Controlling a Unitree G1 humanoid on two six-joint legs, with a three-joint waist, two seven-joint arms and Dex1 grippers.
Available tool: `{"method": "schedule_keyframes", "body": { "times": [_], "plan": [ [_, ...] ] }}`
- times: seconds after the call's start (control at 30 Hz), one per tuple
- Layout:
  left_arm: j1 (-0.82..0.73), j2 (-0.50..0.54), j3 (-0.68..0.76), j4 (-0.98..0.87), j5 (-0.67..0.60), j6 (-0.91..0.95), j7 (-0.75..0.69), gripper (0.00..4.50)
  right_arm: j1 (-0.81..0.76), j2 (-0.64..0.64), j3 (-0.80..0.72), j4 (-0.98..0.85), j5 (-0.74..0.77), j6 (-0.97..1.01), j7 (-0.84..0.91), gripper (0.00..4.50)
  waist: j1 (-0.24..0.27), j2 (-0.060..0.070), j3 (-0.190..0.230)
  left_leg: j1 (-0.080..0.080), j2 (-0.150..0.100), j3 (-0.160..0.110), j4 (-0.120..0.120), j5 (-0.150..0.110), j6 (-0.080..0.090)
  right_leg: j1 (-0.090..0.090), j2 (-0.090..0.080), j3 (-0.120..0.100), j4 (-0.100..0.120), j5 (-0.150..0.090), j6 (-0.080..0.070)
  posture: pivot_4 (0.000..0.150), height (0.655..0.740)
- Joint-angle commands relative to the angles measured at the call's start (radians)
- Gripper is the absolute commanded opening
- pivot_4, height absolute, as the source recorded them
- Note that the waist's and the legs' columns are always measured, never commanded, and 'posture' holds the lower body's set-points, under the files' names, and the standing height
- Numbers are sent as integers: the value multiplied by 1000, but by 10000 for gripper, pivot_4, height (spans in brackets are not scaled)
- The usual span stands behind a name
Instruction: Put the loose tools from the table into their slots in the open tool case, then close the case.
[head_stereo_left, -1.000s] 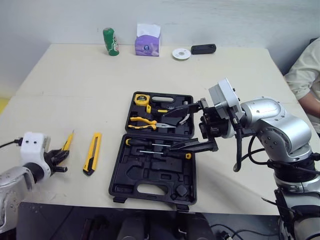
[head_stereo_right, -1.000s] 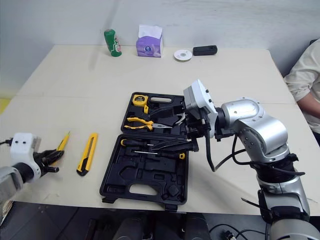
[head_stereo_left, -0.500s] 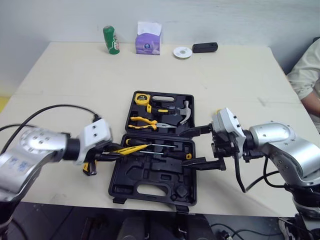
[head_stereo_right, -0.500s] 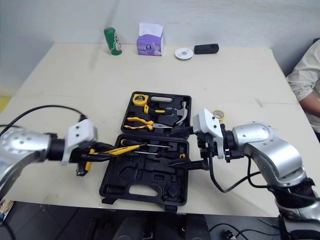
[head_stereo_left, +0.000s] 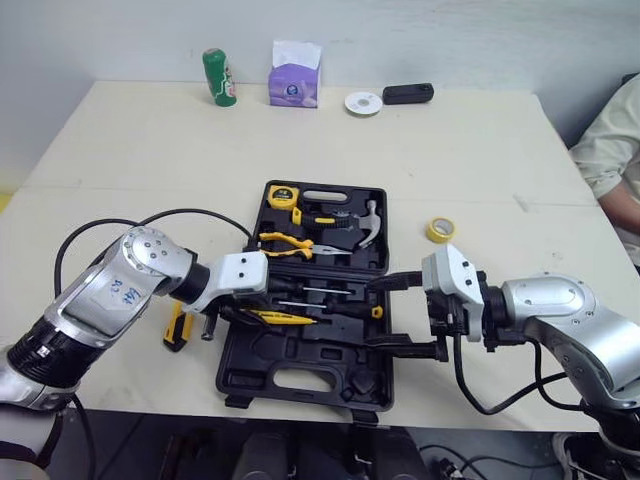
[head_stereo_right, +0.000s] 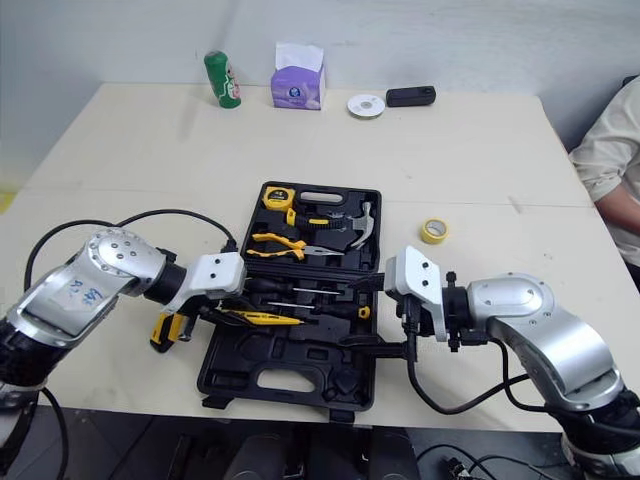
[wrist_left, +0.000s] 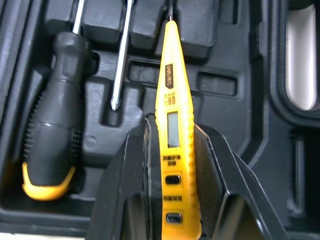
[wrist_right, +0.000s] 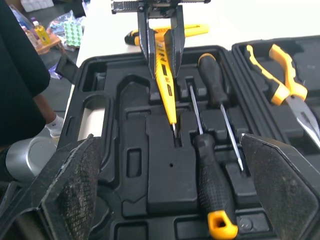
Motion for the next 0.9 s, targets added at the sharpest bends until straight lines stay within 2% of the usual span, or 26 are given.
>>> {"method": "schedule_keyframes", "body": {
  "times": [0.03, 0.23, 0.57, 0.63, 0.67, 0.7, 0.73, 0.8, 0.9],
  "plan": [
    [-27, -28, -9, 44, 52, -44, -18, 5644, 22, -21, -48, -52, 22, 3, -12, 45000, 0, 0, 0, 0, 0, 0, 1, 0, 0, 0, 0, 0, 0, 0, 0, 1500, 7316],
    [-46, -83, 2, 65, 71, -45, -40, 5644, 51, -21, -55, -72, 24, 7, -36, 45000, 1, 0, 0, 0, 0, -1, 5, -1, 2, 2, -1, 0, 1, 1, 1, 1500, 7316],
    [-35, -111, 13, 43, 71, -27, -57, 5644, 69, -28, -62, -76, 26, 4, -51, 45000, 2, 0, 0, 0, 0, -1, 6, -1, 3, 2, -1, 0, 1, 1, 2, 1500, 7316],
    [-26, -106, 36, 29, 31, -11, -86, 15860, 71, -27, -60, -73, 24, 0, -52, 45000, 1, 0, 0, 0, 0, -1, 6, -1, 3, 2, -1, 0, 1, 1, 2, 1500, 7316],
    [-22, -105, 60, 28, 21, -15, -77, 19219, 72, -27, -60, -72, 24, 0, -53, 45000, 1, 0, 0, 0, 0, -1, 6, -1, 3, 2, -1, 0, 2, 1, 2, 1500, 7316],
    [-18, -106, 77, 28, 16, -19, -69, 25338, 74, -26, -61, -72, 25, 0, -53, 45000, 0, 0, 0, 0, 0, -1, 6, -1, 3, 2, -1, 0, 2, 1, 2, 1500, 7316],
    [-15, -101, 105, 29, -6, -4, -70, 27569, 79, -26, -64, -73, 27, -1, -54, 45000, 0, 0, 0, 0, 0, -1, 6, -1, 3, 2, -1, 0, 2, 1, 2, 1500, 7316],
    [1, -91, 154, 29, -56, 3, -90, 36995, 90, -27, -70, -73, 28, -3, -53, 45000, -2, 0, 0, 0, 0, -1, 6, -1, 3, 2, -1, 0, 2, 1, 2, 1500, 7316],
    [45, -101, 213, 47, -102, -59, -103, 36995, 103, -27, -70, -70, 24, -11, -50, 45000, -4, 0, 0, 0, 0, -1, 6, -1, 2, 2, -1, 0, 2, 1, 2, 1500, 7316]
  ]
}}
